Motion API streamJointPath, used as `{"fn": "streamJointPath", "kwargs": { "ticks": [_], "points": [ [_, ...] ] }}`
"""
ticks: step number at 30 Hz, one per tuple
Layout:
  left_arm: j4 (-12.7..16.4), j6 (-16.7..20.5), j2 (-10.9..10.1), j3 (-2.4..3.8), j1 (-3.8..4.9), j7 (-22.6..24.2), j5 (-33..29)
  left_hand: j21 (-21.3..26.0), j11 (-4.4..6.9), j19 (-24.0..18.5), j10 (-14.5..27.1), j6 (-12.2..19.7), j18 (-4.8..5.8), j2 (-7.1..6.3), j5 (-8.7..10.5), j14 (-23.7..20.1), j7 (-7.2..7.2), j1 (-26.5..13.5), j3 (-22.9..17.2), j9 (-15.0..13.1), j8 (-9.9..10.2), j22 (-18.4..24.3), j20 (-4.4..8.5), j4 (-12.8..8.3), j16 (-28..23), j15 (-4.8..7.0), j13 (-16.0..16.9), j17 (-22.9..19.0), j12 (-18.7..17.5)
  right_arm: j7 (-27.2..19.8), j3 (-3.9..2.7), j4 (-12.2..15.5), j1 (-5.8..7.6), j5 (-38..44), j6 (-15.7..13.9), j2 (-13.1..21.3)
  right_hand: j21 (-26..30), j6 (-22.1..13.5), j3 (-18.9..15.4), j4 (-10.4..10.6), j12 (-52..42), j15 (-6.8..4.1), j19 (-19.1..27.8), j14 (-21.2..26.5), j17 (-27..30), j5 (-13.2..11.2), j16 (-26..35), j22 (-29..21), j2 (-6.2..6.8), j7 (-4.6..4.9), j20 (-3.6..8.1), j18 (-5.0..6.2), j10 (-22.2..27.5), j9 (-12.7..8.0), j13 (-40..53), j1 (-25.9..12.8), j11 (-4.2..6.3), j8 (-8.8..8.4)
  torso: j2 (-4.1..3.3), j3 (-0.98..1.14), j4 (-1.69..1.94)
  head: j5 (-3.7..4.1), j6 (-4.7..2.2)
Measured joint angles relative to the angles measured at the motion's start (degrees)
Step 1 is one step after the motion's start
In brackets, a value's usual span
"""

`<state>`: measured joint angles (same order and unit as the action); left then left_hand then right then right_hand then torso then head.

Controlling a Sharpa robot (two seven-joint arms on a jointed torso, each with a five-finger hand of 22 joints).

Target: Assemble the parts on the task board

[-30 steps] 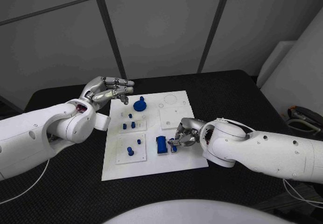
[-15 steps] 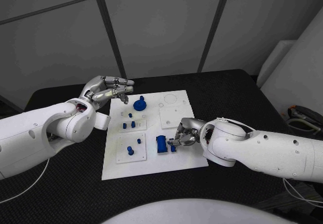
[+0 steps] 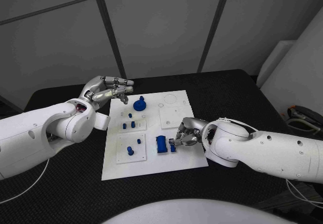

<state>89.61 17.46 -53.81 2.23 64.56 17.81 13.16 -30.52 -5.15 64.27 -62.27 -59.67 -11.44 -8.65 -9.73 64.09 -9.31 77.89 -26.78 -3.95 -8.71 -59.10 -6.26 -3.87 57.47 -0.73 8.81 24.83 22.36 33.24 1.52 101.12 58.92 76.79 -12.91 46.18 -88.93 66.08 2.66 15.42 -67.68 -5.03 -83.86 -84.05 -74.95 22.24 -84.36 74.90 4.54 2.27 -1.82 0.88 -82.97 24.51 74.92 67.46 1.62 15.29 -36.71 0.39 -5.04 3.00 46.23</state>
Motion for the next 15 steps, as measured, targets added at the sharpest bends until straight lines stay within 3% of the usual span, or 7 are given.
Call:
{"fn": "streamJointPath", "kwargs": {
  "ticks": [2, 9, 15],
  "points": [
    [0.0, 0.0, -0.01, 0.0, 0.0, 0.0, 0.0, 0.0, 0.0, 0.0, 0.0, 0.0, 0.0, 0.0, 0.0, 0.0, 0.0, 0.0, 0.0, 0.0, 0.0, 0.0, 0.0, 0.0, 0.0, 0.0, 0.0, 0.0, 0.0, -0.76, 0.0, -0.02, 0.0, 0.0, -0.45, 0.44, 0.26, -0.28, 0.05, -1.0, 0.73, 0.0, 0.0, 0.0, 0.0, -0.85, 0.19, 0.0, -0.08, 0.13, 0.0, -0.01, 0.49, 0.0, 0.01, 1.97, 0.12, 0.0, 0.0, 0.0, 0.0, 0.04, -0.04],
    [-0.02, 0.0, 0.02, 0.0, 0.0, 0.0, 0.0, 0.0, 0.0, 0.0, 0.0, 0.0, 0.0, 0.0, 0.0, 0.0, 0.0, 0.0, 0.0, 0.0, 0.0, 0.0, 0.0, 0.0, 0.0, 0.0, 0.0, 0.0, 0.0, -2.94, 0.0, -1.05, 0.0, -0.01, -1.55, 0.33, 0.26, -0.37, 0.36, -3.17, 0.76, 0.01, 0.0, 0.0, 0.01, -7.67, 0.19, 0.0, -1.51, 0.04, 0.0, -0.01, 0.5, -0.03, 0.2, 6.57, 0.11, 0.0, 0.01, 0.0, 0.0, 0.18, -0.21],
    [-0.03, 0.0, 0.06, 0.0, 0.0, 0.0, 0.0, 0.0, 0.0, 0.0, 0.0, 0.0, 0.01, 0.0, 0.0, 0.0, 0.0, 0.0, 0.0, 0.0, 0.0, 0.0, 0.0, 0.0, 0.0, 0.0, -0.01, 0.0, 0.0, -3.79, 0.0, -2.07, 0.0, -0.01, -1.75, -0.62, 0.26, -0.37, 0.36, -3.17, 0.75, 0.01, 0.0, 0.0, 0.01, -8.57, 0.19, 0.0, -1.72, 0.04, 0.0, -0.01, 0.6, -0.06, 0.19, 7.08, 0.01, 0.0, -0.03, 0.0, 0.05, 0.06, -0.18]
  ]
}}
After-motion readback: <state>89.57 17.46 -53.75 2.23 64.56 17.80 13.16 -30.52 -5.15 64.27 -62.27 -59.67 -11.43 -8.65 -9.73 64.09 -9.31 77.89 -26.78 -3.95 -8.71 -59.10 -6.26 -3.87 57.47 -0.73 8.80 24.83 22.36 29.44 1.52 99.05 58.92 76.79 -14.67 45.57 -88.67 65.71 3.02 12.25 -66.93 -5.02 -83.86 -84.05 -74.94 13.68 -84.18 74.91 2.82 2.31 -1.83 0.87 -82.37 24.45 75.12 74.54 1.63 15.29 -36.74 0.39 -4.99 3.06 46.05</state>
